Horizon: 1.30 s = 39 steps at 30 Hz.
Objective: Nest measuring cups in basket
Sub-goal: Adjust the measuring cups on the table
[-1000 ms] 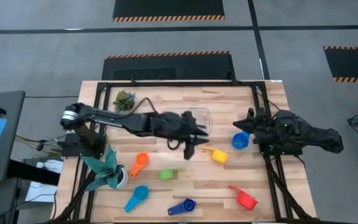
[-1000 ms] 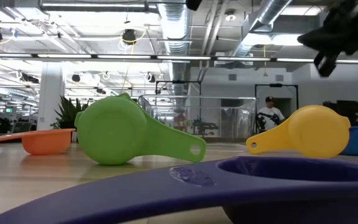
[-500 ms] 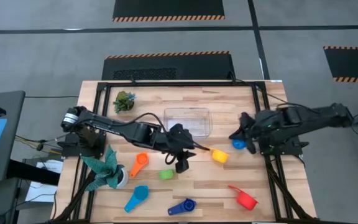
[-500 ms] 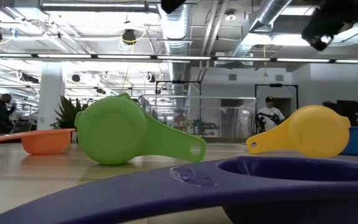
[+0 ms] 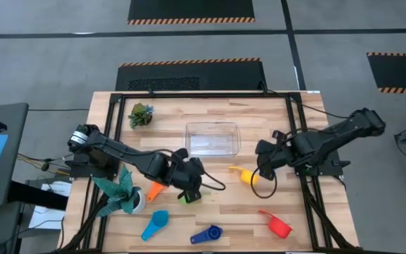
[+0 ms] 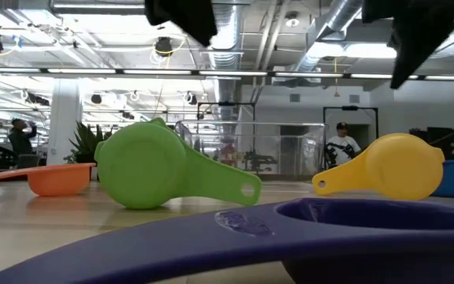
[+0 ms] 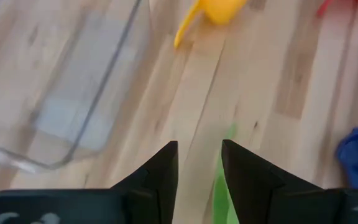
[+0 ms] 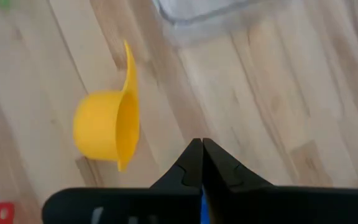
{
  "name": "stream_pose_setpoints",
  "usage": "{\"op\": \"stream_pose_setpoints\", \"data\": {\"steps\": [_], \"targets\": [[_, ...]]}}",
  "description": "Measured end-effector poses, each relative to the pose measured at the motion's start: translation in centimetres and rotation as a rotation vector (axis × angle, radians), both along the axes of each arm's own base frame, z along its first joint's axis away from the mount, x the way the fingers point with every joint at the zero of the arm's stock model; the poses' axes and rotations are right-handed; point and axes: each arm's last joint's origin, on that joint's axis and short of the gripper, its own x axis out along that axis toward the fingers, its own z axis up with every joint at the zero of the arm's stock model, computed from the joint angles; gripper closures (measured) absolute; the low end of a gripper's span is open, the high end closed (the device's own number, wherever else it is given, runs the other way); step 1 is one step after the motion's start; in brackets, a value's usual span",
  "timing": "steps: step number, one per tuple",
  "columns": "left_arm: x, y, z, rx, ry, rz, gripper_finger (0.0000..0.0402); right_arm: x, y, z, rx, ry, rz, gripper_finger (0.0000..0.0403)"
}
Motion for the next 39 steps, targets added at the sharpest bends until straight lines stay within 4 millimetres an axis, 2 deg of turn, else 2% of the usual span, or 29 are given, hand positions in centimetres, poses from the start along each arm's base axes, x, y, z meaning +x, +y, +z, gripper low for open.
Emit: {"op": "stream_pose_setpoints", "data": {"steps": [6,10,21,26,33,39], "targets": [[-0.7,-0.1,-3.0,-0.057,0.075,0.028,0.0288,0.5,1.4,-1.4,0.012,0.026,-0.049,0.0384],[-1.1,0.0,-3.9,-0.077,0.099,0.060,0.0288,0.9,2.1,-1.8,0.020,0.021,-0.055,0.0378],[-2.5,0.3,-8.1,-0.114,0.216,0.056,0.0288,1.1,2.3,-1.7,0.053,-0.025,-0.101,0.0384],[-2.8,0.3,-9.1,-0.150,0.221,0.056,0.0288,1.4,2.4,-1.7,0.064,-0.051,-0.101,0.0377],[-2.7,0.4,-9.2,-0.120,0.206,0.066,0.0288,1.4,2.4,-1.7,0.067,-0.054,-0.109,0.0383],[-2.0,0.1,-10.7,-0.112,0.234,0.022,0.0288,1.4,2.5,-1.7,0.069,-0.058,-0.110,0.0381]]}}
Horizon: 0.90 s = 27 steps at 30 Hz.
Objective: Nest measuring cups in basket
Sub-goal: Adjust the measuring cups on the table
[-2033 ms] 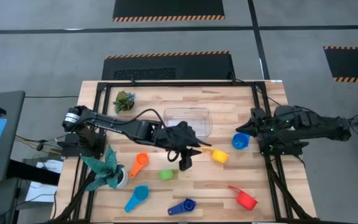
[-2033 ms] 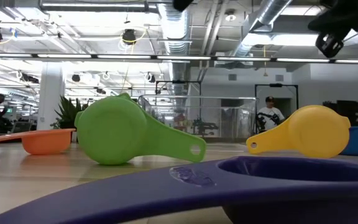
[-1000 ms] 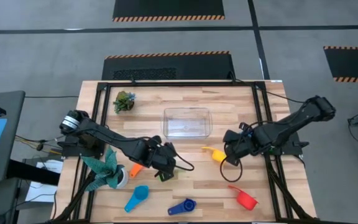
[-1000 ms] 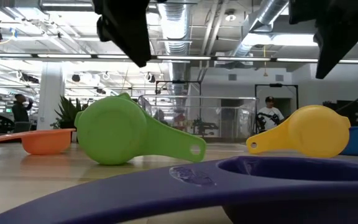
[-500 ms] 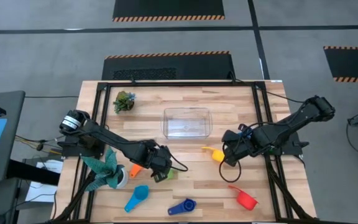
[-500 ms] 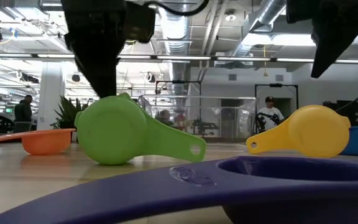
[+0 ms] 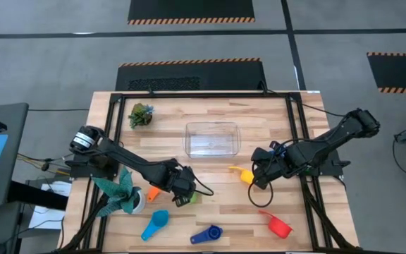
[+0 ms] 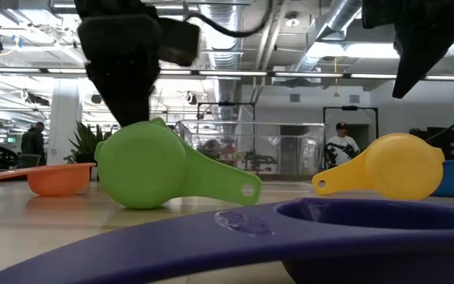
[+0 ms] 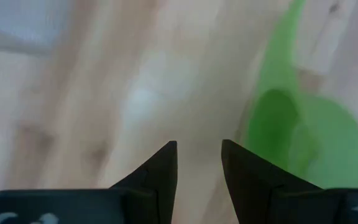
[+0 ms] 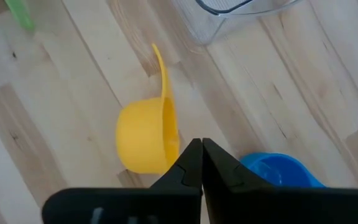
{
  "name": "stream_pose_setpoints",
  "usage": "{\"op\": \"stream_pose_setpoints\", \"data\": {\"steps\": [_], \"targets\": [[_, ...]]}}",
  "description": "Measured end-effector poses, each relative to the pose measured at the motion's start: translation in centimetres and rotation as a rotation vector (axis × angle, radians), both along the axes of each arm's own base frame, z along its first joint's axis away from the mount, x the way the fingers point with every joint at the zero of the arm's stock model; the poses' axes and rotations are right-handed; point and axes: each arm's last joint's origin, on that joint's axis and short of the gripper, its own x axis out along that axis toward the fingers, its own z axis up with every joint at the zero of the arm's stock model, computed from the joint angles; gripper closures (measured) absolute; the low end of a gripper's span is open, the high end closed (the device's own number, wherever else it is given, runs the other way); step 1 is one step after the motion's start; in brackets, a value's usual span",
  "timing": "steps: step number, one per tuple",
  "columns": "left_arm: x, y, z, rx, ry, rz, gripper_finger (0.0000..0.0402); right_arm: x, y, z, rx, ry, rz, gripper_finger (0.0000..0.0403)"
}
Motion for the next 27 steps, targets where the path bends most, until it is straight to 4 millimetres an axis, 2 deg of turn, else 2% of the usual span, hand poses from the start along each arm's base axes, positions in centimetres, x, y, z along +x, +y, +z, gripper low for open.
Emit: {"op": "stream_pose_setpoints", "data": {"steps": [10,20,27], "targets": [[0.7,-0.5,-1.9,-0.057,0.054,-0.003,0.0288,0.1,0.1,0.1,0.009,-0.019,0.002,0.0378],[1.2,-1.2,-1.4,-0.227,0.023,-0.072,0.0288,0.1,0.0,0.0,-0.009,-0.004,0.026,0.0380],[1.6,-0.5,-0.7,-0.148,-0.042,-0.028,0.0288,0.1,-0.1,0.1,-0.056,-0.033,-0.008,0.0375]]}}
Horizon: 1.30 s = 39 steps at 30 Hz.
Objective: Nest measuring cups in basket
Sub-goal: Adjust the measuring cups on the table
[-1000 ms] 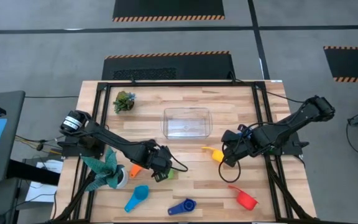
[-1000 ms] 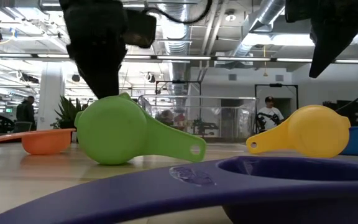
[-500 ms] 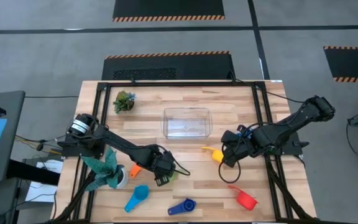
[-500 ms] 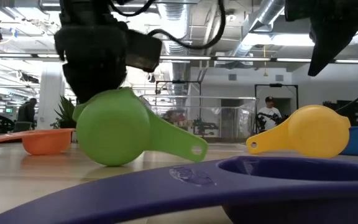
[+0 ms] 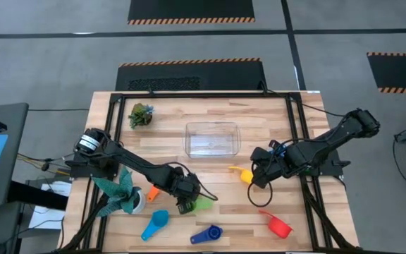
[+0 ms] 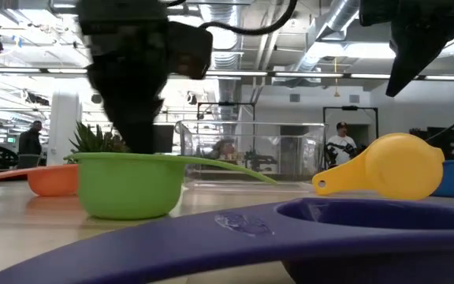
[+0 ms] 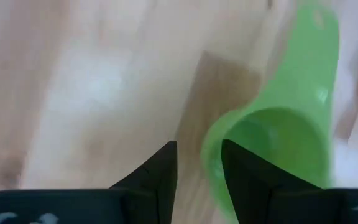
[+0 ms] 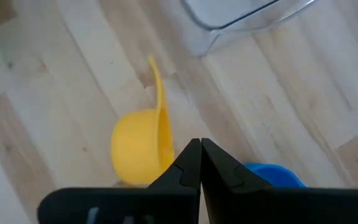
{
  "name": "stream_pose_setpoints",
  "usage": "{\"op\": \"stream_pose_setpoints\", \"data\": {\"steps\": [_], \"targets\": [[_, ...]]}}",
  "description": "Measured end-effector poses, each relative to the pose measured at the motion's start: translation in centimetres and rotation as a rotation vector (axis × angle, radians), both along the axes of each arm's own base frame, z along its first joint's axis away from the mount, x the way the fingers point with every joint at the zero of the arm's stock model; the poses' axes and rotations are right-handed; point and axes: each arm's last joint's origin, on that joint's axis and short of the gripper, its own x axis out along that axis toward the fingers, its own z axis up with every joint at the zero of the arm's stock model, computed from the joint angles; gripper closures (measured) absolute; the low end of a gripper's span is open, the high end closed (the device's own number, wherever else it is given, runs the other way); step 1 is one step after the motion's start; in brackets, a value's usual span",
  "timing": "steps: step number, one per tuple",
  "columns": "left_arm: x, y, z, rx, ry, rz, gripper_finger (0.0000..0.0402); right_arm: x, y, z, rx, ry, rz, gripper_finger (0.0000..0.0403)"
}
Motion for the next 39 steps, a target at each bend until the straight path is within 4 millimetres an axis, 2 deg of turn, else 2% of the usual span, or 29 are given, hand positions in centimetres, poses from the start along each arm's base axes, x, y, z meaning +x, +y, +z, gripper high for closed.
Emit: {"op": "stream_pose_setpoints", "data": {"steps": [8,12,17,24,32,39], "targets": [[1.9,0.1,3.0,0.034,-0.111,-0.041,0.0288,0.0,-0.3,-0.1,-0.006,-0.011,-0.054,0.0386],[2.2,0.4,4.2,0.096,-0.113,-0.046,0.0288,-0.4,-0.9,-1.5,0.023,0.029,-0.122,0.0382],[1.9,0.6,4.5,0.151,-0.082,-0.033,0.0288,-1.3,-1.8,-4.3,0.046,0.101,-0.206,0.0381],[1.8,0.7,4.5,0.159,-0.072,-0.028,0.0288,-0.9,-2.3,-6.6,0.082,0.043,-0.171,0.0386],[1.8,0.7,4.5,0.161,-0.072,-0.024,0.0288,-0.4,-2.9,-7.8,0.100,0.010,-0.087,0.0383],[1.8,0.8,4.5,0.180,-0.078,-0.016,0.0288,0.6,-2.5,-7.7,0.251,-0.030,0.069,0.0382]]}}
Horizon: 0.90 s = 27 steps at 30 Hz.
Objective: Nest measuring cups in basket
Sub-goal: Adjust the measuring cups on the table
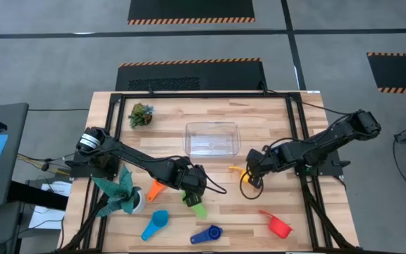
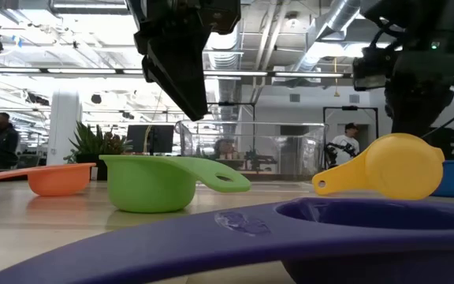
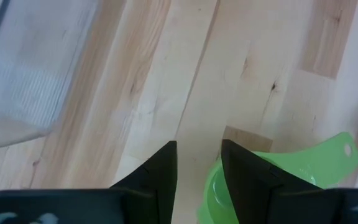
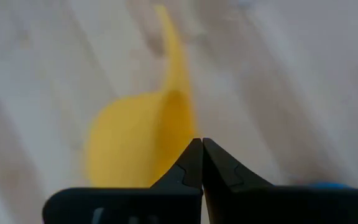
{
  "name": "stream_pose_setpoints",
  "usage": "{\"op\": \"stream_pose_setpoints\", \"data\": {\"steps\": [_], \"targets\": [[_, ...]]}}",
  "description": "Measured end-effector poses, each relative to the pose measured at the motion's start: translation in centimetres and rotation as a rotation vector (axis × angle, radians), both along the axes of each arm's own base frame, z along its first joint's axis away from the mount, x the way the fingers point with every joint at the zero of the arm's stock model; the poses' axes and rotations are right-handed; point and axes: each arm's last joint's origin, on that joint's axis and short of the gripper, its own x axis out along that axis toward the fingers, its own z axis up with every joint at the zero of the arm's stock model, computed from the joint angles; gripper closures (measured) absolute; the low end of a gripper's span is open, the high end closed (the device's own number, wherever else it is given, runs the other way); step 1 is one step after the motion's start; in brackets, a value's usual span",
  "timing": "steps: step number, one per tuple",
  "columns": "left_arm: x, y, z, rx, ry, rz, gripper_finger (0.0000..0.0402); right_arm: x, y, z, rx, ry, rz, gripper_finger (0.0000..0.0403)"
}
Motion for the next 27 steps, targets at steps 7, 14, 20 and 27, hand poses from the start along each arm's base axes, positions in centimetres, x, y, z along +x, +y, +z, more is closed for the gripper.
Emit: {"op": "stream_pose_setpoints", "data": {"steps": [7,14,20,27], "targets": [[0.0,0.0,0.0,0.003,-0.001,0.001,0.0288,1.1,0.6,0.7,0.117,-0.114,0.054,0.0376],[0.0,0.1,0.0,0.020,-0.002,0.007,0.0288,1.5,1.0,1.4,0.195,-0.123,0.090,0.0384],[0.0,0.5,0.1,0.156,-0.040,0.057,0.0288,2.6,0.3,3.2,0.045,-0.212,0.135,0.0376],[-0.4,0.8,0.6,0.254,-0.044,0.048,0.0288,3.9,-1.2,7.9,-0.026,-0.333,0.143,0.0373]]}}
